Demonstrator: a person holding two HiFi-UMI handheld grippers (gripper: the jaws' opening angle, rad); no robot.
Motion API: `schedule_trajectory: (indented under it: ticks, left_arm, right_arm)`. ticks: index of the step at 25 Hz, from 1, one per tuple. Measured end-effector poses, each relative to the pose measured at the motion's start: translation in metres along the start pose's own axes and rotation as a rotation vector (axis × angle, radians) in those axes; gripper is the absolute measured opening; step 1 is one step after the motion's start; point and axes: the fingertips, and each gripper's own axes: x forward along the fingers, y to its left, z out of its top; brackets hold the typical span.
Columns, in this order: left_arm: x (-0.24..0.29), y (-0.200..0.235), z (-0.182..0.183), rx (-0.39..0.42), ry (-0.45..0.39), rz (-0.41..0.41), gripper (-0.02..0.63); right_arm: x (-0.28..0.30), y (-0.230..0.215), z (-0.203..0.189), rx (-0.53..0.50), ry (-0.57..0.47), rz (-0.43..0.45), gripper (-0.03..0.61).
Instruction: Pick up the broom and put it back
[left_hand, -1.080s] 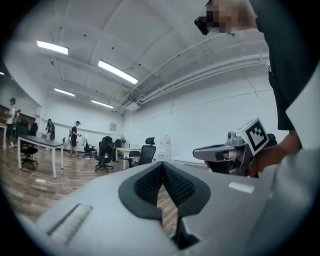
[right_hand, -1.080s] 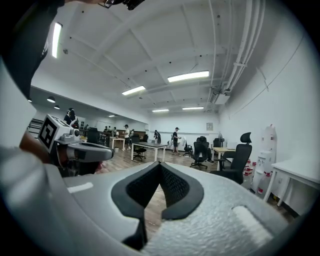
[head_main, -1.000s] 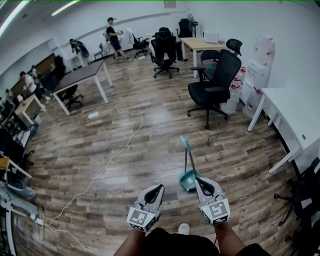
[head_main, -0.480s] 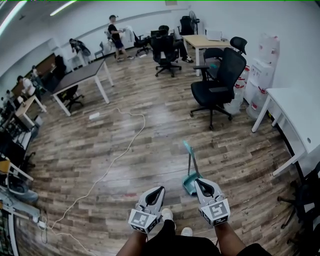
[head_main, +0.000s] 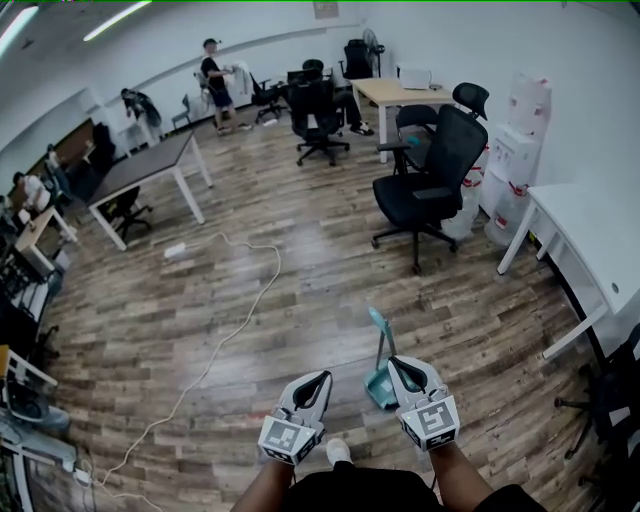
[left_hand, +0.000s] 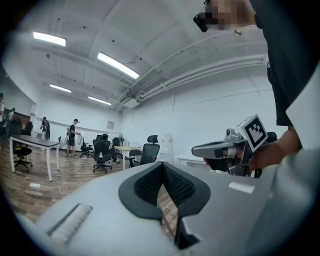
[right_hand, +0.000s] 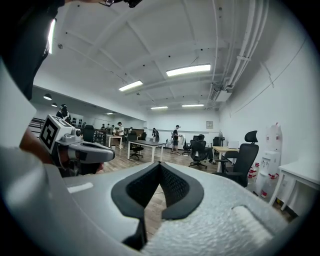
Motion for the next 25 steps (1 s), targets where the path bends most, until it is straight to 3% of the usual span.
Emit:
schedule_trajectory:
  ticks: [10,16,19,25]
  left_arm:
    - [0.009,0.05,-0.012,-0.002,0.018,-0.044,0.018]
    - [0.019,0.056,-0.02,-0.01,0.024,-0.062,0.018]
    - [0.028,0.055,-0.018,-0.013,0.026,-0.071,0.018]
    - [0.047,0.056,-0.029,-0.035,0.057,-0.044,0.018]
  right_arm:
    - [0.047,0.008,-0.006,0.036,0.029,-0.034,0.003]
    - [0.056,0.004,-0.019,0.039,0.056,-0.046,0.003]
    - [0.06,-0.004,-0.021,0.088,0.062,-0.05,0.003]
    - [0.069,-0.024,-0.019,0.105,0.072,-0.03,0.003]
